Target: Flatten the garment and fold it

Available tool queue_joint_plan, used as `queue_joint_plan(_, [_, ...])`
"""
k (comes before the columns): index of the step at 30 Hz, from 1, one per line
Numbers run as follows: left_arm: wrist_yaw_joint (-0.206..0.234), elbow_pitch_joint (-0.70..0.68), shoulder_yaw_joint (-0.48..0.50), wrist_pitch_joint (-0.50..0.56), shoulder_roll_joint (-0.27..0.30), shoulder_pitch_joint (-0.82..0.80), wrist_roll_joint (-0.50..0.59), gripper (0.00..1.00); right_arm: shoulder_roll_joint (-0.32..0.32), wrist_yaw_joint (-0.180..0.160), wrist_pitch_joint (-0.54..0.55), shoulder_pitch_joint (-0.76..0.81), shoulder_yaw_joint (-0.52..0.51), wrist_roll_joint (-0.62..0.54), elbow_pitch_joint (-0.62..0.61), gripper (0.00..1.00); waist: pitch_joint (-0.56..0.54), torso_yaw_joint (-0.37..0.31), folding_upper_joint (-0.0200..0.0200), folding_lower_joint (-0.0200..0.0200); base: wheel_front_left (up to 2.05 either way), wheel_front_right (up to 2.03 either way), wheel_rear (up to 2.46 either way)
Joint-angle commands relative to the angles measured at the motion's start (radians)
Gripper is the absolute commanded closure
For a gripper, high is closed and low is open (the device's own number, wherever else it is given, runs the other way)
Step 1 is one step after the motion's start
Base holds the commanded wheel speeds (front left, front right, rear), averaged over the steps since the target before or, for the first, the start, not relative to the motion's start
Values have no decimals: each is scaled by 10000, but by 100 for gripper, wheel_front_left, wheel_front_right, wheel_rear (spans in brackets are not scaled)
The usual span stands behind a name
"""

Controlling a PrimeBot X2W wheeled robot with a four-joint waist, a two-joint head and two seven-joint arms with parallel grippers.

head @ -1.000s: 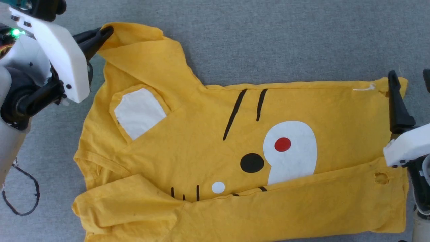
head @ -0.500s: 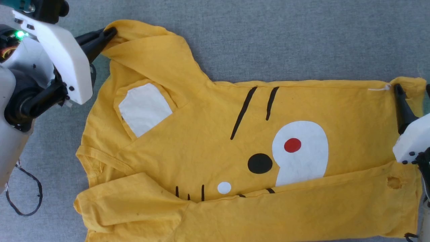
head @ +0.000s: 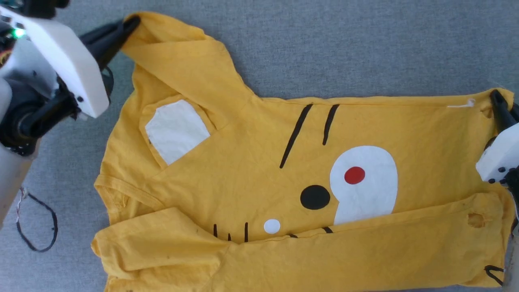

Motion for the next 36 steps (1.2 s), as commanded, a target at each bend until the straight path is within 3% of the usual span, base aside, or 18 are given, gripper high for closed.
queue_joint_plan(1, [-67, -104, 180, -350, -19, 43, -125, 100, 20, -9, -116, -61, 2, -28, -57, 100, -249, -2, 0, -1, 0, 0, 0])
queue_joint_plan(8, [-35, -821, 1021, -1873, 376, 1159, -687, 100, 1, -9, -593, 426, 18, 189, -456, 100, -1206, 120, 0, -1, 0, 0, 0])
queue_joint_plan(15, [327, -2166, 1667, -3070, 1014, 3127, -1147, 100, -21, -9, -903, 1545, -184, 727, -992, 100, -2239, 366, 0, -1, 0, 0, 0])
queue_joint_plan(26, [1506, -4348, 2072, -4367, 1936, 7161, -1858, 100, 21, -9, -1007, 3886, -358, 1884, -1507, 100, -3381, 434, 0, -1, 0, 0, 0])
queue_joint_plan(29, [1753, -4607, 2101, -4806, 1962, 8322, -2164, 100, 29, -9, -967, 4382, -316, 2113, -1449, 100, -3476, 434, 0, -1, 0, 0, 0])
queue_joint_plan(36, [1715, -4352, 1626, -5247, 1511, 10041, -2787, 100, 36, -9, -854, 4968, 6, 2273, -872, 100, -3544, 445, 0, -1, 0, 0, 0])
